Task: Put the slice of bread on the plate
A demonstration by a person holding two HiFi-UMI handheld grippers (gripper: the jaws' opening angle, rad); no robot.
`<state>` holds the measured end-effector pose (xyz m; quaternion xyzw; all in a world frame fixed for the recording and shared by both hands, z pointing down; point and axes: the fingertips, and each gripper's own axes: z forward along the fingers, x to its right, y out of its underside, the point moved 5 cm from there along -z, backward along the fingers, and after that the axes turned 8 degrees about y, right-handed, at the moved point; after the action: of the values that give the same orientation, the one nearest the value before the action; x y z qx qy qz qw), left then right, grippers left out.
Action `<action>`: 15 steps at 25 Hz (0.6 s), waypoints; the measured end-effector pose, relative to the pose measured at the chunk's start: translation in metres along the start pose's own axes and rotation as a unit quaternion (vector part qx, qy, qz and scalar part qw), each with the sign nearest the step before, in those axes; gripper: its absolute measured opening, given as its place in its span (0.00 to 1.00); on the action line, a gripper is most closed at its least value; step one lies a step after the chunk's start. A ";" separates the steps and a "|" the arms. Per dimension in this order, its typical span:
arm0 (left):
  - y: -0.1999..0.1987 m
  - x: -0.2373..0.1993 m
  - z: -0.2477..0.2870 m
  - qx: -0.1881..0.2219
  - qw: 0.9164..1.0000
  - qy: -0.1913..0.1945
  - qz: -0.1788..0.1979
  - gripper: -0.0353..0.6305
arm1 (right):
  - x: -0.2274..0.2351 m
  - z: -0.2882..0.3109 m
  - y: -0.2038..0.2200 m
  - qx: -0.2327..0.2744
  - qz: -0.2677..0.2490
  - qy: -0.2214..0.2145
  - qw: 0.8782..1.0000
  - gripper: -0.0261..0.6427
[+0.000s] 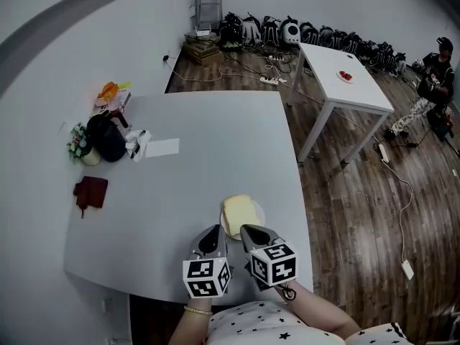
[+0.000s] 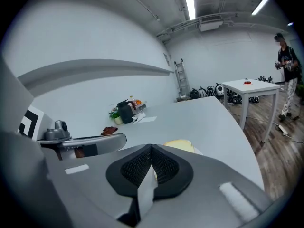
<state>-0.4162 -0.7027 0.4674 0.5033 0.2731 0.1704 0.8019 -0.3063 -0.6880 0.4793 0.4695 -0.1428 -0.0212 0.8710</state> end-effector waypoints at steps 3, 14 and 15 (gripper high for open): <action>-0.001 0.003 -0.005 0.003 1.000 -0.003 0.003 0.06 | -0.004 -0.007 -0.002 0.012 -0.007 0.001 1.000 0.04; -0.008 0.014 -0.017 0.012 1.000 -0.010 0.014 0.06 | -0.014 -0.022 -0.007 0.031 -0.026 -0.002 0.999 0.04; -0.008 0.014 -0.018 0.012 1.000 -0.010 0.015 0.06 | -0.014 -0.023 -0.006 0.032 -0.026 -0.002 0.999 0.04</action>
<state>-0.4156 -0.6856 0.4501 0.5187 0.2593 0.1735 0.7960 -0.3128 -0.6710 0.4592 0.5007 -0.1327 -0.0402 0.8544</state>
